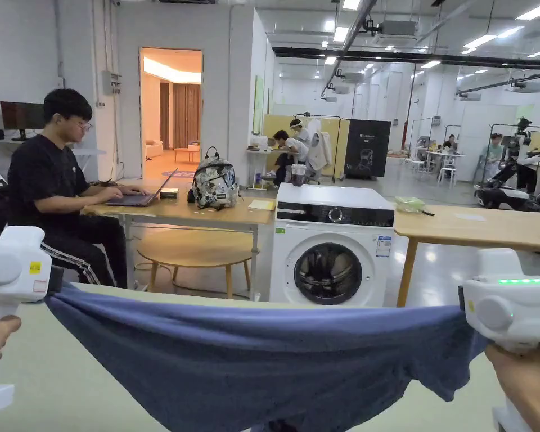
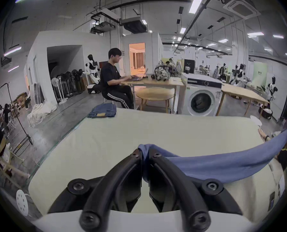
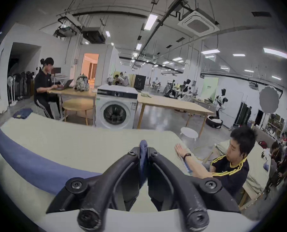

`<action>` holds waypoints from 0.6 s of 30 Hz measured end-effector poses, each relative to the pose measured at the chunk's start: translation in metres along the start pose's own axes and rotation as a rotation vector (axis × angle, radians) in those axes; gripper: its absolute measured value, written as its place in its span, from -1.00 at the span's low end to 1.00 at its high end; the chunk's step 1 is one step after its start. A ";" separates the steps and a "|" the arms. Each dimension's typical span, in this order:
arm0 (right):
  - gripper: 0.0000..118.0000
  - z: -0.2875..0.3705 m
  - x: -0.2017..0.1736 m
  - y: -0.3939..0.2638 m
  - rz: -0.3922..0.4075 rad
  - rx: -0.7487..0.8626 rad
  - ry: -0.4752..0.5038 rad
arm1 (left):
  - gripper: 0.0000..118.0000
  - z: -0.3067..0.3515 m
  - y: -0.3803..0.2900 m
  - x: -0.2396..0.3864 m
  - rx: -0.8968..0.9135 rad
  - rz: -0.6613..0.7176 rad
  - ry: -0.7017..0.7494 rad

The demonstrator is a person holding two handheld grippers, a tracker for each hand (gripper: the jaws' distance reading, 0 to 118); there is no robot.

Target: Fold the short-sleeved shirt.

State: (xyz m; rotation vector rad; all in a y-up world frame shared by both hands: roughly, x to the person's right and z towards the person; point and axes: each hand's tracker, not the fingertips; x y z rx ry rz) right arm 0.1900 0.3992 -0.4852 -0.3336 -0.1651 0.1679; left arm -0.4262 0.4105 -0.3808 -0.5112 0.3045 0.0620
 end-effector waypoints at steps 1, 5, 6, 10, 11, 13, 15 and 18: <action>-0.90 0.000 0.000 -0.014 -0.002 -0.009 -0.003 | -0.99 0.000 -0.013 0.001 -0.013 0.002 -0.008; -0.90 -0.001 0.004 -0.064 0.002 -0.054 0.006 | -0.99 0.001 -0.060 0.001 -0.051 0.016 -0.033; -0.90 0.002 0.005 -0.075 0.004 -0.063 0.003 | -0.99 0.002 -0.071 0.001 -0.068 0.014 -0.041; -0.90 0.036 0.010 -0.113 0.032 -0.097 0.003 | -0.99 0.017 -0.116 0.000 -0.087 0.019 -0.056; -0.90 0.041 0.012 -0.121 0.033 -0.102 0.004 | -0.99 0.022 -0.127 -0.001 -0.101 0.014 -0.063; -0.90 0.055 0.015 -0.138 0.034 -0.118 0.008 | -0.99 0.034 -0.149 -0.004 -0.107 0.012 -0.065; -0.90 0.067 0.018 -0.154 0.034 -0.130 0.014 | -0.99 0.046 -0.168 -0.005 -0.115 -0.001 -0.061; -0.90 0.091 0.020 -0.178 0.035 -0.155 0.024 | -0.99 0.019 -0.188 -0.030 -0.134 0.006 -0.067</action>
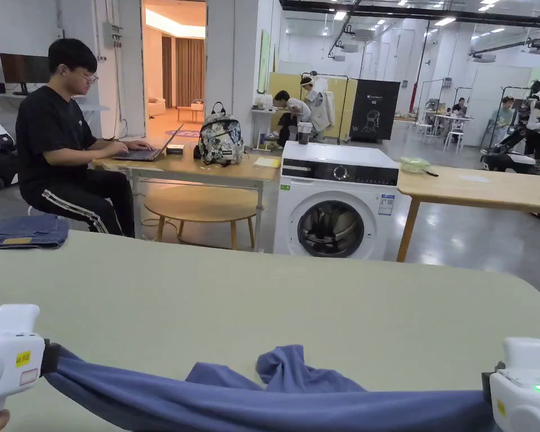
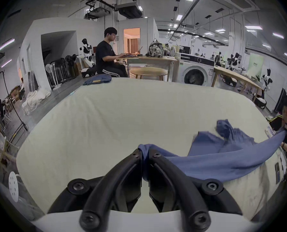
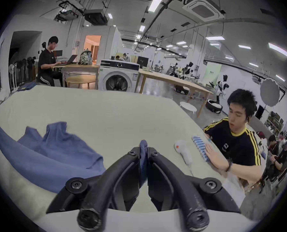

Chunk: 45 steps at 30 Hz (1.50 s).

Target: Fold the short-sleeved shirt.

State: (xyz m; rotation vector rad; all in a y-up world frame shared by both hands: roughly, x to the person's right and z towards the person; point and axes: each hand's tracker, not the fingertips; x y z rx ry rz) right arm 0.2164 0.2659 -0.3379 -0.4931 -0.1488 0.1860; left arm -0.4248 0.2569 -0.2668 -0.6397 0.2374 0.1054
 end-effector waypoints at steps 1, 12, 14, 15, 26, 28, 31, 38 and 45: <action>-0.90 0.004 0.001 -0.010 0.006 -0.013 0.010 | -0.99 -0.001 -0.001 -0.001 -0.004 0.000 -0.003; -0.90 0.033 0.003 -0.102 0.029 -0.182 0.055 | -0.99 0.033 -0.118 -0.013 -0.117 0.000 -0.020; -0.90 0.033 0.000 -0.114 0.041 -0.201 0.057 | -0.99 0.029 -0.134 -0.013 -0.139 -0.027 -0.019; -0.90 0.032 -0.002 -0.120 0.044 -0.210 0.057 | -0.99 0.028 -0.141 -0.013 -0.153 -0.023 -0.015; 0.30 0.019 -0.005 -0.142 0.052 -0.250 0.035 | -0.16 0.003 -0.151 -0.024 -0.196 -0.029 0.010; 0.35 0.028 -0.009 -0.133 0.009 -0.192 0.069 | -0.10 0.011 -0.143 -0.020 -0.151 0.002 -0.033; 0.35 0.043 -0.023 -0.114 -0.001 -0.121 0.101 | 0.01 0.022 -0.127 -0.002 -0.089 -0.001 -0.070; 0.35 0.086 -0.079 -0.069 -0.092 0.114 0.217 | 0.00 0.058 -0.090 0.073 0.153 -0.061 -0.129; -0.71 0.106 -0.133 -0.046 -0.105 0.242 0.259 | -0.82 0.076 -0.076 0.139 0.288 -0.105 -0.100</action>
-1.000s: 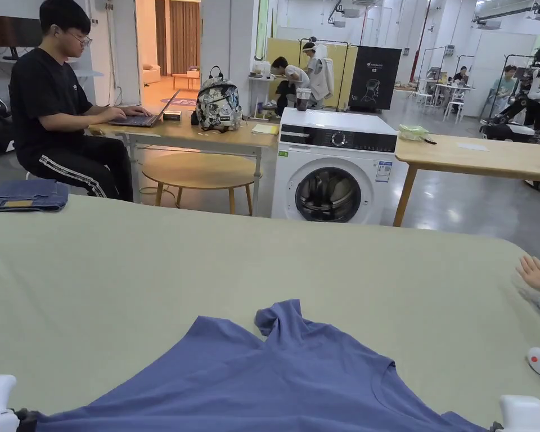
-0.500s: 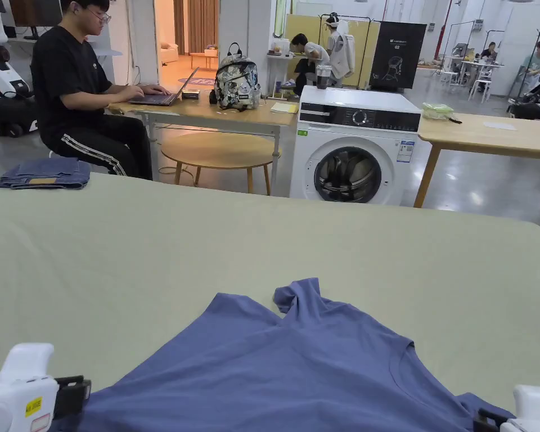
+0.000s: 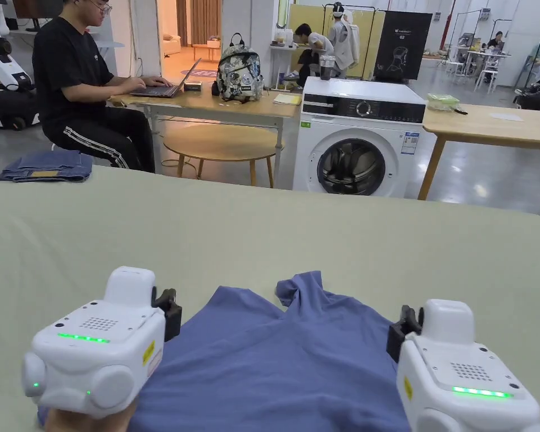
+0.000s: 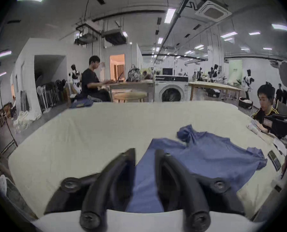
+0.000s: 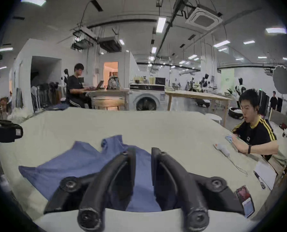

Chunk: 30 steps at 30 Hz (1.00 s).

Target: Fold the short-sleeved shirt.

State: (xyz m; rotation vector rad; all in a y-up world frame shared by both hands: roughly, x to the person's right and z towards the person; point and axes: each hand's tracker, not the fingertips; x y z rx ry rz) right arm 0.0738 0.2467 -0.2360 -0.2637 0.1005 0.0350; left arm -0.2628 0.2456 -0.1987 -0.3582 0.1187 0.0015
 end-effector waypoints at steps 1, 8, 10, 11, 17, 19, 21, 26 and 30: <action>-0.79 -0.001 -0.006 0.001 -0.001 -0.001 -0.005 | -0.91 0.001 0.001 0.006 0.024 -0.011 0.009; -1.00 0.001 -0.025 0.001 -0.043 0.023 0.036 | -1.00 0.009 0.004 0.025 0.075 0.000 0.007; -1.00 0.000 -0.022 0.000 -0.062 0.012 0.077 | -1.00 0.009 0.004 0.025 0.073 -0.001 0.014; -1.00 0.000 -0.022 0.000 -0.057 0.013 0.077 | -1.00 0.009 0.003 0.024 0.071 0.000 0.017; -1.00 -0.007 -0.027 0.002 0.012 0.004 0.064 | -1.00 0.008 -0.002 0.002 0.002 0.048 0.011; -1.00 -0.013 -0.026 0.000 0.010 -0.017 0.075 | -1.00 0.005 -0.004 -0.017 -0.071 0.074 0.021; -1.00 -0.018 -0.027 -0.002 0.021 -0.043 0.080 | -1.00 0.004 -0.009 -0.041 -0.129 0.103 0.022; -1.00 -0.031 -0.033 -0.013 0.055 -0.094 0.099 | -1.00 -0.012 -0.027 -0.114 -0.332 0.227 0.019; -1.00 -0.040 -0.036 -0.023 0.087 -0.132 0.114 | -1.00 -0.025 -0.043 -0.162 -0.452 0.300 0.051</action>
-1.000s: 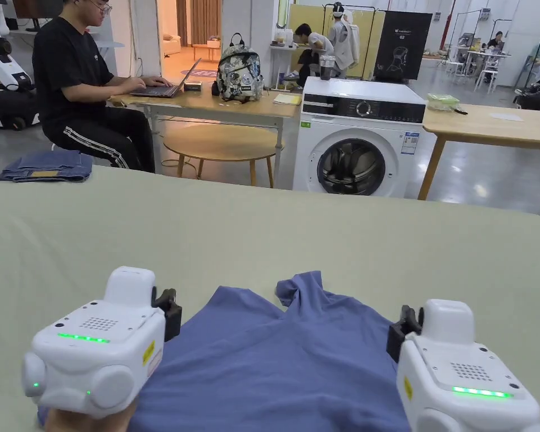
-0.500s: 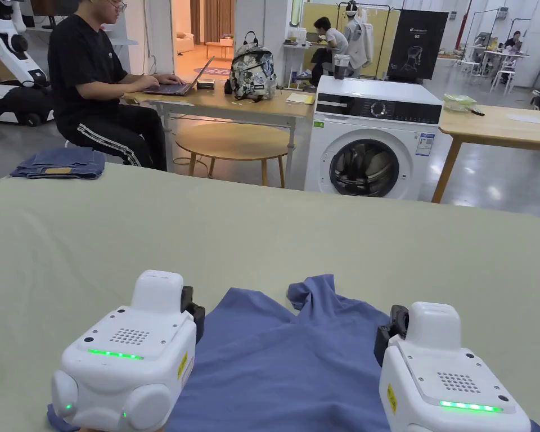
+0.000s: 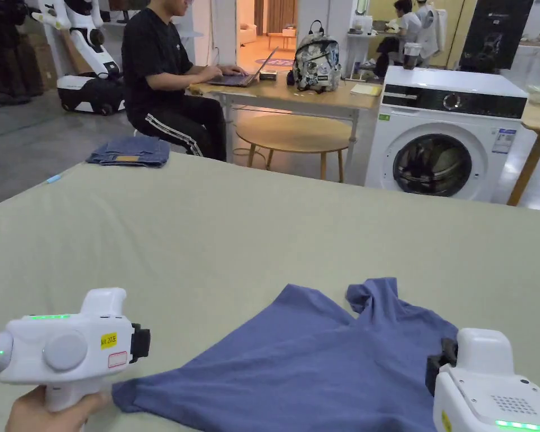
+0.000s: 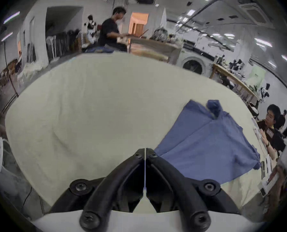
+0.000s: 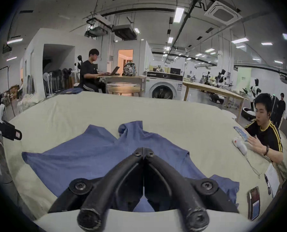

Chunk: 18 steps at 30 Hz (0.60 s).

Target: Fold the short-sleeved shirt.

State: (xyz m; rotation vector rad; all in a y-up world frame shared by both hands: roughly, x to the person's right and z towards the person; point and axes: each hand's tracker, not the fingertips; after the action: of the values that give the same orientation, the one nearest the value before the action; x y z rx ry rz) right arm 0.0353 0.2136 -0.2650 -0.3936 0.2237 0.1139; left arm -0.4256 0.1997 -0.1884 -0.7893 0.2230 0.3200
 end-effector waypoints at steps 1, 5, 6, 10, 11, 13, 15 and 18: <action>-1.00 -0.003 0.000 -0.002 0.000 -0.009 0.000 | -1.00 -0.004 0.002 -0.008 -0.031 0.004 0.012; -1.00 -0.014 0.001 -0.013 -0.014 -0.052 0.013 | -0.92 -0.008 0.008 -0.023 -0.120 0.054 0.009; -1.00 -0.016 0.001 -0.015 -0.014 -0.061 0.013 | -0.59 -0.013 0.008 -0.026 -0.143 0.063 0.011; -1.00 -0.021 0.001 -0.023 -0.013 -0.086 0.015 | 0.14 -0.044 0.000 -0.038 -0.224 0.109 0.045; -1.00 -0.019 -0.001 -0.022 -0.014 -0.093 0.017 | 0.16 -0.050 -0.002 -0.039 -0.243 0.126 0.057; -1.00 -0.021 -0.001 -0.025 -0.012 -0.105 0.019 | 0.21 -0.048 -0.010 -0.029 -0.267 0.154 0.078; -1.00 -0.026 -0.001 -0.030 -0.009 -0.117 0.019 | 0.25 -0.059 -0.013 -0.029 -0.286 0.189 0.111; -1.00 -0.030 -0.001 -0.033 -0.007 -0.131 0.021 | 0.25 -0.069 -0.018 -0.027 -0.281 0.205 0.130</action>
State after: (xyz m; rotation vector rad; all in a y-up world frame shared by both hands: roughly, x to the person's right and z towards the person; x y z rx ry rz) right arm 0.0337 0.1718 -0.2797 -0.5263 0.2365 0.1178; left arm -0.4494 0.1329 -0.2152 -1.0696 0.3877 0.5013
